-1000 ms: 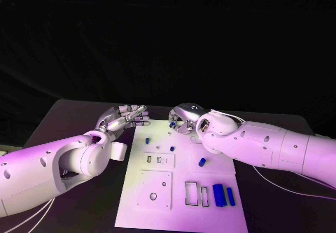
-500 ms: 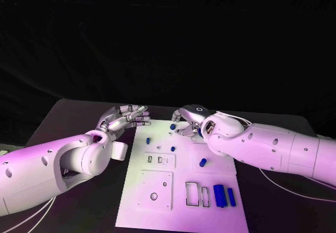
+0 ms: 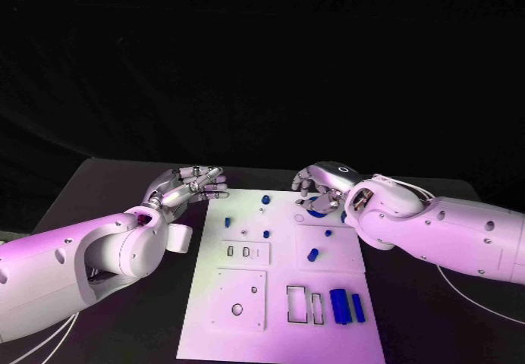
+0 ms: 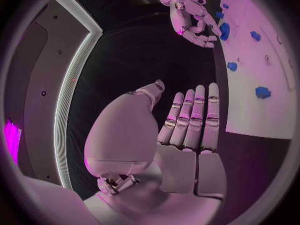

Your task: Assemble the parts on the task board

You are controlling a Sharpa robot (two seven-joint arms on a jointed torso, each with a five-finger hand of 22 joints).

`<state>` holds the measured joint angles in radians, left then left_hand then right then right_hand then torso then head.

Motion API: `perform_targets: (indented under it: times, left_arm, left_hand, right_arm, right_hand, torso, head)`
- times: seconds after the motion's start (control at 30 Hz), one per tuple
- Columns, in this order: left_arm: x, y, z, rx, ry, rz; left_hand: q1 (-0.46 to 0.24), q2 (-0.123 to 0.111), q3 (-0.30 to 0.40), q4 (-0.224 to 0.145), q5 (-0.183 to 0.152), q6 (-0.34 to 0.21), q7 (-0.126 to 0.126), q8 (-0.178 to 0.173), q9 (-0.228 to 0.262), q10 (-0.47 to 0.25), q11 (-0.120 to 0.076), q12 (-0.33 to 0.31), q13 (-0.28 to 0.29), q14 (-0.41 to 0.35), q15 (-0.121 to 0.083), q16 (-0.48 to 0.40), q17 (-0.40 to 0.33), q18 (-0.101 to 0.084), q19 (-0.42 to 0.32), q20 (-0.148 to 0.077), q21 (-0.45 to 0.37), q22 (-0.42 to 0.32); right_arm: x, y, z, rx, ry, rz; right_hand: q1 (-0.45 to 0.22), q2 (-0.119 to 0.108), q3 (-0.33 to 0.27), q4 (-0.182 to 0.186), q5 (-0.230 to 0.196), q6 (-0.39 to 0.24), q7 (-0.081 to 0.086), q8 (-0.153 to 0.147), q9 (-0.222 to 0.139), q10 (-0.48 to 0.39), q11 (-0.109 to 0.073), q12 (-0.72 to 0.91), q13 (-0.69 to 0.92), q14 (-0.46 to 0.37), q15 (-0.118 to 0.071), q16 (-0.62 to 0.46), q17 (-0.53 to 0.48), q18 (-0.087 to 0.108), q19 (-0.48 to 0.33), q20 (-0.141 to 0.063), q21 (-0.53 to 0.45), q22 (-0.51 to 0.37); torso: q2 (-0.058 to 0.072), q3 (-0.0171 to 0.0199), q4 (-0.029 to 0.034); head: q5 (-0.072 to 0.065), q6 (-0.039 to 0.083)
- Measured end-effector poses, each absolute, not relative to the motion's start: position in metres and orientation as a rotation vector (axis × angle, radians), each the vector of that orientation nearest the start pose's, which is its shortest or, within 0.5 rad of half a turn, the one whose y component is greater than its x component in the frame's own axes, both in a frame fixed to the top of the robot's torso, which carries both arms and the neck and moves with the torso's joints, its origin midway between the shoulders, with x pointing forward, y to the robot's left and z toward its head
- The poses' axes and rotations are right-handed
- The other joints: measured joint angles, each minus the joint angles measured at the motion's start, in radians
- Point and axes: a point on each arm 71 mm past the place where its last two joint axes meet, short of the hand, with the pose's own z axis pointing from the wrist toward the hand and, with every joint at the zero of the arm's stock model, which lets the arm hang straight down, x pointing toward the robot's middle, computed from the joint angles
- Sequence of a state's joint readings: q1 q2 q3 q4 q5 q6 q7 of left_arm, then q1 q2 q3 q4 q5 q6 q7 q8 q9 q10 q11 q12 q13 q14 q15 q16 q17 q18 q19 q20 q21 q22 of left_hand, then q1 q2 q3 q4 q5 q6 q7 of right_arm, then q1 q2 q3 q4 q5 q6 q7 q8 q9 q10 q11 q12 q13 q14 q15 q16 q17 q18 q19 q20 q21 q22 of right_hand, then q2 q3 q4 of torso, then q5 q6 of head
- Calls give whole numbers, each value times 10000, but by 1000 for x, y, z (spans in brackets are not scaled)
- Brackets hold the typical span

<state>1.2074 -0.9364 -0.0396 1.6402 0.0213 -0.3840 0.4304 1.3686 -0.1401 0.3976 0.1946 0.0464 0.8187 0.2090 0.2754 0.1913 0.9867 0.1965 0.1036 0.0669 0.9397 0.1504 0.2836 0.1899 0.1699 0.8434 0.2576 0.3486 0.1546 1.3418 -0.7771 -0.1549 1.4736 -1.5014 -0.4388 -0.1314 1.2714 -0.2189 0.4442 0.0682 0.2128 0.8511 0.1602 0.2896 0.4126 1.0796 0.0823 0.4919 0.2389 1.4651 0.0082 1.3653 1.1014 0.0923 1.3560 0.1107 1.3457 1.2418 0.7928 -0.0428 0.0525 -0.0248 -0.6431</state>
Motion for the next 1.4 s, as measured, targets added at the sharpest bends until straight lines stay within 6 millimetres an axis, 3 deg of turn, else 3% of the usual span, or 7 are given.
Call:
perform_targets:
  times: [0.1, 0.2, 0.23, 0.4, 0.5, 0.77, 1.4]
  left_arm:
    - [471, 228, -165, -11329, 13444, -15289]
    - [472, 231, -165, -11352, 13407, -15280]
    - [472, 231, -165, -11360, 13399, -15280]
    - [473, 233, -165, -11372, 13381, -15321]
    - [473, 233, -165, -11367, 13369, -15367]
    - [473, 233, -165, -11355, 13366, -15453]
    - [474, 235, -165, -11385, 13374, -15461]
  left_hand:
    - [0, 0, 75, -19, 0, 0, 0, -50, -14, 0, 0, -44, 0, 0, 0, 21, 20, 0, 0, 0, 32, 0]
    - [54, 54, 195, -56, 0, 0, 0, -51, -14, 0, 0, -45, 0, 0, 0, 21, 20, 0, 0, 0, 47, 0]
    - [54, 54, 195, -56, 0, 0, 0, -51, -14, 0, 0, -46, 0, 0, 0, 21, 21, 0, 0, 0, 47, 0]
    - [54, 54, 195, -56, 0, 0, 0, -51, -24, 0, 0, -50, 0, 0, 0, 21, 30, 0, 0, 0, 47, 0]
    - [54, 54, 237, -98, 0, 0, 0, -51, -24, 0, 0, -50, 0, 0, 0, 21, 30, 0, 0, 0, 47, 0]
    - [95, 94, 306, -112, 0, 0, 0, -51, -23, 0, 0, -50, 0, 0, 0, 21, 30, 0, 0, 0, 47, 0]
    - [94, 94, 305, -112, 0, 0, 0, -50, -31, 0, 0, -86, 0, 0, 0, 20, 37, 0, 0, 0, 47, 0]
  right_arm:
    - [505, -203, -146, -1761, 15248, 5637]
    - [507, -218, -147, -1249, 15613, 5474]
    - [507, -219, -147, -1199, 15656, 5456]
    - [509, -235, -151, -603, 16250, 5208]
    - [512, -238, -153, -378, 16529, 5133]
    - [516, -239, -159, -59, 17055, 5028]
    - [514, -234, -166, 17, 17484, 5169]
  right_hand:
    - [-47, -161, -402, 220, 0, -304, -104, 127, 192, 255, -173, 1556, 1197, 12, -122, 223, 382, -91, 211, -112, 185, 328]
    - [84, -123, -1143, 592, 0, -856, 5, 652, 498, -562, -67, 4272, 3519, 12, -122, 836, 1570, -164, 538, -33, 521, 642]
    - [165, -41, -1363, 736, 0, -1012, 34, 838, 577, -419, -13, 5242, 4620, 10, -115, 1037, 1880, -309, 657, 2, 659, 659]
    - [398, 81, -1755, 1085, 22, -1281, 95, 1244, 694, 496, 27, 7153, 7014, 13, -44, 1446, 2070, -315, 926, 74, 999, 664]
    - [541, 148, -1888, 1218, 100, -1381, 124, 1397, 694, 1153, 59, 8004, 8218, 13, 29, 1752, 2072, -472, 1050, 91, 1278, 664]
    - [621, 148, -2015, 1345, 156, -1511, 183, 1475, 673, 1894, 130, 8832, 9485, 12, 98, 1915, 2071, -472, 1086, 127, 1461, 663]
    - [659, 187, -1986, 1373, 195, -1511, 183, 1558, 671, 1892, 127, 8909, 9626, 12, 98, 1915, 2069, -471, 1085, 128, 1460, 660]
  torso:
    - [0, -2, 0]
    - [1, -5, 1]
    - [3, -3, 1]
    - [18, 1, 18]
    - [23, 1, 26]
    - [29, -10, 57]
    - [31, -24, 42]
  head:
    - [-40, 12]
    - [-81, 14]
    - [-98, 14]
    - [-159, 2]
    - [-196, 0]
    - [-192, -43]
    - [-139, -129]
